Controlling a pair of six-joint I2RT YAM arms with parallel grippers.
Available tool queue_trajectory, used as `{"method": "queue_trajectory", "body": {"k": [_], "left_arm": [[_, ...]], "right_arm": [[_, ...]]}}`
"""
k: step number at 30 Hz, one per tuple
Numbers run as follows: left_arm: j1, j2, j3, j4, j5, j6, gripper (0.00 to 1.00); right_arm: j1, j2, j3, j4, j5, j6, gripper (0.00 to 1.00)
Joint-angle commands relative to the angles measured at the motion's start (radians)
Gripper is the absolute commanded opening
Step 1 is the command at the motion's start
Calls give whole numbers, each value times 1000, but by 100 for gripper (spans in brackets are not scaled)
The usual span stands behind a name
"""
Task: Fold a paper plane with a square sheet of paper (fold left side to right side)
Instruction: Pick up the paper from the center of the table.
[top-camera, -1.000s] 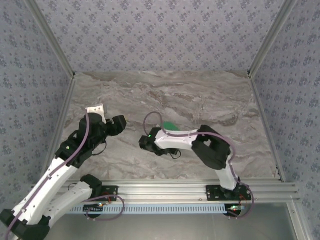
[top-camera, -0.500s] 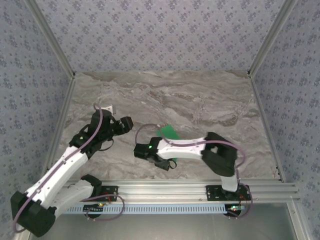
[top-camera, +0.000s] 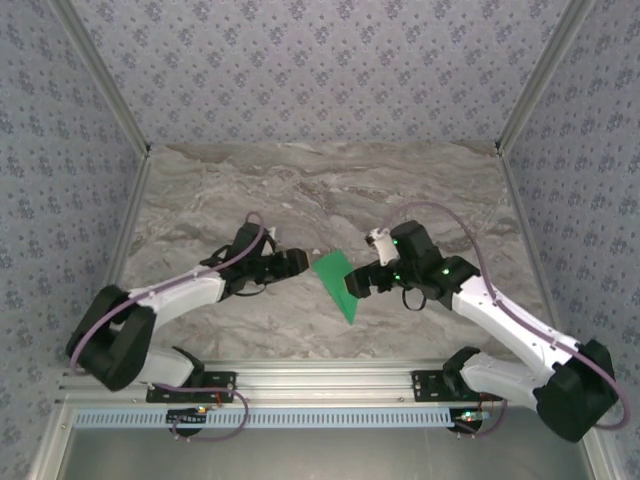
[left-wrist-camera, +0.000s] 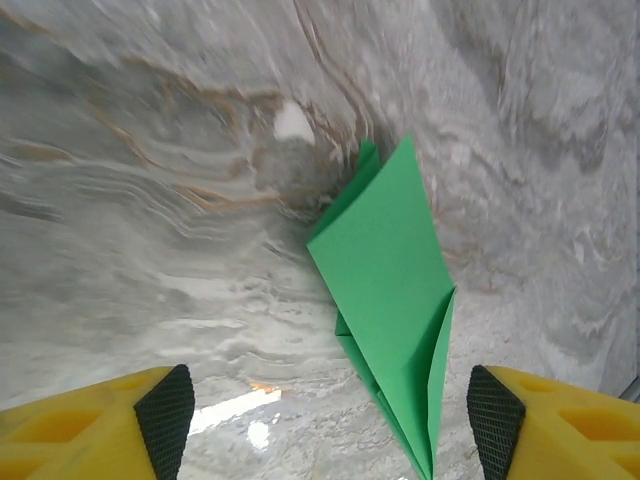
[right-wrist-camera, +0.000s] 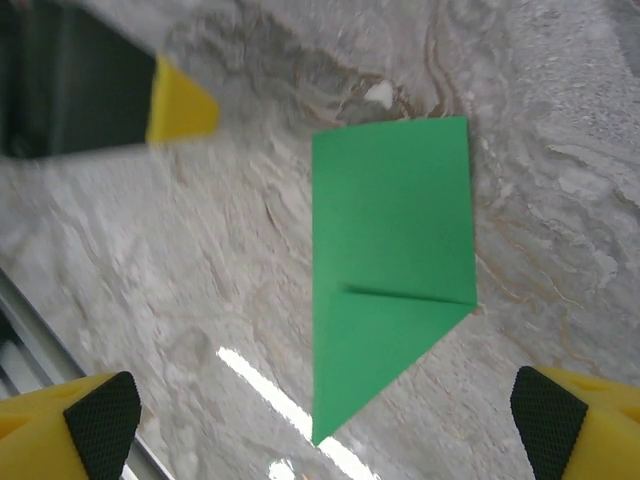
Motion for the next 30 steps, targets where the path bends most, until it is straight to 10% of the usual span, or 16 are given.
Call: {"method": "queue_trajectory", "body": {"k": [1,20,30], "left_arm": [[-36,91,67,138,36,-42,74],[-81,371,184,200,78,-65,66],[-72,327,178,235,94,-11,10]], "right_arm": [[-111,-22,-72,197,-229,119,100],[-297,-117,-191,206,-373,147,100],[-339,-122,-218,211,-417,161,96]]}}
